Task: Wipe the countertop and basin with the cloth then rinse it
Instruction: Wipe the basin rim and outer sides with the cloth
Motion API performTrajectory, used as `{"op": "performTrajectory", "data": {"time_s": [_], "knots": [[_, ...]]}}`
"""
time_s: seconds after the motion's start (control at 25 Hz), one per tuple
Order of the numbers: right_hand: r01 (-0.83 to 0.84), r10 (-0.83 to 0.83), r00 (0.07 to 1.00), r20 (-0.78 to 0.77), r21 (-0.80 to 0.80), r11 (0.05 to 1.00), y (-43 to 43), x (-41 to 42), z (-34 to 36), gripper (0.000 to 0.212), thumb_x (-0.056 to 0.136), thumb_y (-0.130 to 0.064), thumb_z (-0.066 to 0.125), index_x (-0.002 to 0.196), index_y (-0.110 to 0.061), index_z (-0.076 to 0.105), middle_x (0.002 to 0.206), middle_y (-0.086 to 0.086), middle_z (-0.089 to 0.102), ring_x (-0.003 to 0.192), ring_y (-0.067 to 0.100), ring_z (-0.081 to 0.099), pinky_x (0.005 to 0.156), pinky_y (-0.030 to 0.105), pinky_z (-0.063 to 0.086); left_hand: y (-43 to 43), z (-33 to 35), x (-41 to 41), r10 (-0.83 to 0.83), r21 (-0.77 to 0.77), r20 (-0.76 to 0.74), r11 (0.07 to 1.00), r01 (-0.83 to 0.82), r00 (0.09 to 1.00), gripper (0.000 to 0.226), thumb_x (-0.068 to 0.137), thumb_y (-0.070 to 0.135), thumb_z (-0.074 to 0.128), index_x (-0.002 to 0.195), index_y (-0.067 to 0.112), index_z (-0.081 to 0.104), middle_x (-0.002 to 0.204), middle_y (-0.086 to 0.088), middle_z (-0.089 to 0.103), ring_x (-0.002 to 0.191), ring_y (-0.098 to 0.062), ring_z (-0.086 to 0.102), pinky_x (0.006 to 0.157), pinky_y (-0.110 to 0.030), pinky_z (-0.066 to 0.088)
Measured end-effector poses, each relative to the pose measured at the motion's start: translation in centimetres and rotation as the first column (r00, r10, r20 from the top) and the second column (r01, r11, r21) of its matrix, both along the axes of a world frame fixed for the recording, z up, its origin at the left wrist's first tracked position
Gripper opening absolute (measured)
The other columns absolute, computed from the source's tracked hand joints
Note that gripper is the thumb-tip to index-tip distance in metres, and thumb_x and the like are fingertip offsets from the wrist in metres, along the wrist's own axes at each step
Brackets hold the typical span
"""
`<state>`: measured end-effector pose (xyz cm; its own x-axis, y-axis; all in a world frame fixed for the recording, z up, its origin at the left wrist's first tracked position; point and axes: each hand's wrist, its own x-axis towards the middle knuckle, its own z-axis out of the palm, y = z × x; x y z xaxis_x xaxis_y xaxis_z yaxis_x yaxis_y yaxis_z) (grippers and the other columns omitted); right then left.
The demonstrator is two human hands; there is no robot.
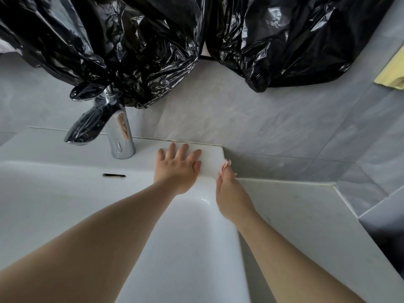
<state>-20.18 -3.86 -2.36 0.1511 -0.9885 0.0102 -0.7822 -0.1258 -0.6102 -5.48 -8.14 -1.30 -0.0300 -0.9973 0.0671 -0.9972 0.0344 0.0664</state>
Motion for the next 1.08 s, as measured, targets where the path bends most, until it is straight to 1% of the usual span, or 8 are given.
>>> {"op": "performTrajectory", "data": {"time_s": [0.08, 0.16, 0.32, 0.56, 0.72, 0.88, 1.0, 1.08], "knots": [[0.022, -0.023, 0.999, 0.037, 0.019, 1.000, 3.1, -0.1, 0.1, 0.065, 0.094, -0.003, 0.025, 0.149, -0.024, -0.003, 0.153, -0.006, 0.025, 0.135, 0.015, 0.036, 0.107, 0.029, 0.031, 0.8, 0.0, 0.0, -0.013, 0.024, -0.011, 1.000, 0.013, 1.000, 0.050, 0.097, 0.045, 0.006, 0.146, 0.037, 0.005, 0.157, 0.003, 0.004, 0.143, -0.026, -0.001, 0.114, -0.046, 0.002], [0.039, -0.041, 0.999, 0.028, 0.043, 0.998, 3.7, -0.3, 0.0, 0.068, 0.093, -0.001, 0.025, 0.149, -0.024, -0.005, 0.152, -0.004, 0.028, 0.133, 0.018, 0.039, 0.105, 0.031, 0.032, 2.6, -0.6, -0.3, -0.032, 0.022, 0.007, 0.999, 0.032, 0.999, 0.053, 0.098, 0.045, 0.007, 0.148, 0.033, -0.002, 0.158, 0.003, -0.003, 0.144, -0.025, -0.008, 0.115, -0.046, -0.003], [0.133, -0.134, 0.991, -0.001, 0.128, 0.983, 1.6, 0.8, 1.6, 0.050, 0.100, -0.024, 0.014, 0.150, -0.023, 0.005, 0.151, -0.003, 0.032, 0.132, 0.025, 0.039, 0.107, 0.034, 0.028, 7.2, -2.0, -0.5, -0.118, -0.008, 0.000, 0.993, 0.118, 0.993, 0.055, 0.099, 0.043, 0.014, 0.148, 0.029, -0.007, 0.156, 0.003, -0.016, 0.141, -0.023, -0.021, 0.114, -0.045, -0.012], [0.084, -0.071, 0.977, -0.201, 0.055, 0.995, 8.9, -0.4, 1.2, 0.061, 0.097, -0.014, 0.028, 0.148, -0.025, -0.003, 0.143, 0.002, 0.040, 0.118, 0.027, 0.052, 0.093, 0.033, 0.040, 12.4, -6.4, 1.1, -0.083, 0.302, -0.081, 0.948, 0.104, 0.993, 0.061, 0.088, 0.056, -0.001, 0.146, 0.038, -0.009, 0.156, 0.010, -0.014, 0.142, -0.017, -0.017, 0.113, -0.043, -0.008], [0.075, -0.077, 0.991, -0.108, -0.023, 0.997, 6.2, 0.2, 0.8, 0.046, 0.099, -0.032, 0.033, 0.143, -0.024, 0.024, 0.138, 0.005, 0.046, 0.116, 0.030, 0.049, 0.090, 0.038, 0.042, 12.7, -6.1, 0.2, -0.058, 0.273, -0.114, 0.958, 0.087, 0.992, 0.054, 0.098, 0.047, 0.013, 0.147, 0.036, -0.007, 0.156, 0.009, -0.012, 0.143, -0.019, -0.014, 0.115, -0.043, -0.007], [0.169, -0.167, 0.984, 0.059, -0.032, 0.985, 7.0, 0.0, 0.4, 0.033, 0.098, -0.027, 0.034, 0.118, -0.016, 0.057, 0.130, 0.002, 0.054, 0.113, 0.025, 0.054, 0.093, 0.035, 0.043, 15.1, -6.6, 0.7, -0.102, 0.260, -0.122, 0.957, 0.131, 0.987, 0.056, 0.094, 0.052, 0.007, 0.146, 0.038, -0.006, 0.156, 0.012, -0.011, 0.143, -0.015, -0.013, 0.115, -0.039, -0.009], [0.168, -0.165, 0.984, 0.069, -0.053, 0.984, 8.5, -0.5, 0.2, 0.025, 0.097, -0.024, 0.039, 0.106, -0.020, 0.061, 0.120, -0.001, 0.062, 0.100, 0.022, 0.060, 0.084, 0.028, 0.045, 15.8, -6.5, 1.2, -0.127, 0.257, -0.115, 0.954, 0.153, 0.985, 0.055, 0.095, 0.051, 0.008, 0.146, 0.038, -0.008, 0.156, 0.012, -0.013, 0.142, -0.015, -0.015, 0.113, -0.038, -0.011], [0.218, -0.219, 0.973, 0.077, 0.023, 0.976, 6.4, 0.0, 1.4, 0.029, 0.098, -0.025, 0.038, 0.123, -0.030, 0.052, 0.120, 0.003, 0.061, 0.095, 0.023, 0.057, 0.078, 0.025, 0.039, 15.7, -6.4, 1.1, -0.130, 0.272, -0.114, 0.949, 0.157, 0.985, 0.054, 0.097, 0.049, 0.012, 0.146, 0.037, -0.008, 0.156, 0.012, -0.013, 0.142, -0.015, -0.015, 0.113, -0.038, -0.011]]}}
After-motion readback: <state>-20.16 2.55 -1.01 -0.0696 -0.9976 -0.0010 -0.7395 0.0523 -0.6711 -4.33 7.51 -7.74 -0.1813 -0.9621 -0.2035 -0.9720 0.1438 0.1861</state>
